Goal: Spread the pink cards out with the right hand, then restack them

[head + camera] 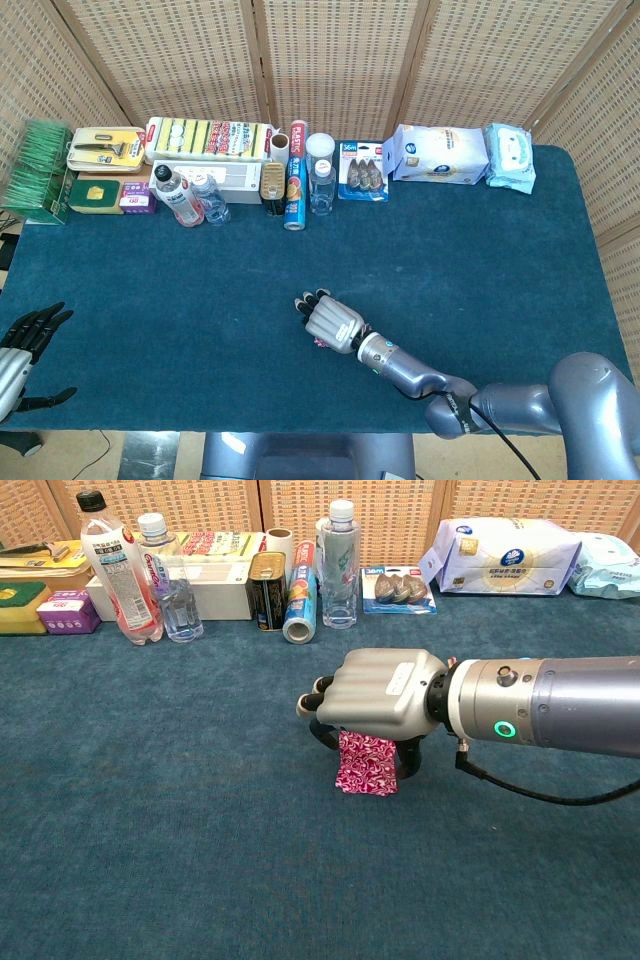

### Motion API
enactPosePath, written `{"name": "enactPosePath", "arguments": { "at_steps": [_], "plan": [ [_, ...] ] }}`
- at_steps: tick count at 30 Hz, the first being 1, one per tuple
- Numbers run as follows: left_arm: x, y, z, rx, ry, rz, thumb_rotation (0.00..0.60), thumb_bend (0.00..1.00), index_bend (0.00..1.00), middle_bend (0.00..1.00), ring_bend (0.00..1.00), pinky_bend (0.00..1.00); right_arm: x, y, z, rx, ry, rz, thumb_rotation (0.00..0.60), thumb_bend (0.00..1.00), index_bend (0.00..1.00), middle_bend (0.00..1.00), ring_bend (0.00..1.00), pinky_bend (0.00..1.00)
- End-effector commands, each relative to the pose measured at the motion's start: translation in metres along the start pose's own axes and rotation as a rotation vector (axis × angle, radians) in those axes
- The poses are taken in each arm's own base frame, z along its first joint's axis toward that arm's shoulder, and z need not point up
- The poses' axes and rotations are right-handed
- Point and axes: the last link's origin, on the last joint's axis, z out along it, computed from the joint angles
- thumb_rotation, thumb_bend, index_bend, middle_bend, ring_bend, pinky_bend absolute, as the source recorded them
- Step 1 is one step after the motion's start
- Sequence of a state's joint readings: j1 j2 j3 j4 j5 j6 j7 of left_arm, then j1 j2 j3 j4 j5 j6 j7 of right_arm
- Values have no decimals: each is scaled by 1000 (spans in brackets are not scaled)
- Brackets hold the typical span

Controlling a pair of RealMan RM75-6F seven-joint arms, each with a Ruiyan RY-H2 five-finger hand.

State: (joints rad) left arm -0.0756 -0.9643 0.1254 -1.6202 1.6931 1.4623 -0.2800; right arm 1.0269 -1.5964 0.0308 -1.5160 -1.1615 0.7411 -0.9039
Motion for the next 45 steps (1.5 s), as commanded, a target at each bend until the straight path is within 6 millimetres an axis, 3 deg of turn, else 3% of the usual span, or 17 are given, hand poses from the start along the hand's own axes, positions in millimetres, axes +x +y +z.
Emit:
{"name": "enactPosePath", "arguments": {
  "at_steps": [1, 7, 13, 18, 22, 26, 32, 37, 45],
  "plan": [
    [0, 0, 0, 2, 2, -1, 600, 47, 0, 0, 0, 0, 0, -1, 0, 1, 0, 1, 600, 186, 329, 134, 162, 304],
    [1, -1, 1, 5, 3, -2, 600, 46, 0, 0, 0, 0, 6, 3, -5, -12, 23, 16, 600, 185, 320, 133, 162, 304],
    [1, -1, 0, 7, 9, -2, 600, 47, 0, 0, 0, 0, 20, 20, -24, -49, 82, 50, 600, 179, 279, 129, 159, 278],
    [1, -1, -2, 4, 14, 0, 600, 46, 0, 0, 0, 0, 30, 46, -47, -113, 200, 88, 600, 142, 243, 103, 52, 183],
    [1, 0, -4, 5, 27, 10, 600, 47, 0, 0, 0, 0, 28, 81, -83, -236, 387, 157, 599, 110, 192, 40, 0, 129],
    [1, 1, -3, 22, 64, 33, 600, 46, 0, 0, 0, 0, 3, 114, -126, -404, 439, 298, 584, 91, 157, 10, 0, 115],
    [0, 2, -7, 24, 97, 45, 600, 47, 0, 0, 0, 0, -35, 136, -192, -644, 449, 409, 578, 63, 148, 8, 0, 95],
    [1, -1, -7, 46, 124, 52, 600, 47, 0, 0, 0, 0, -57, 128, -252, -855, 444, 528, 564, 36, 148, 11, 0, 77],
    [-3, 4, -6, 36, 132, 82, 600, 47, 0, 0, 0, 0, -75, 95, -303, -988, 397, 582, 599, 0, 149, 11, 0, 66]
  ]
}}
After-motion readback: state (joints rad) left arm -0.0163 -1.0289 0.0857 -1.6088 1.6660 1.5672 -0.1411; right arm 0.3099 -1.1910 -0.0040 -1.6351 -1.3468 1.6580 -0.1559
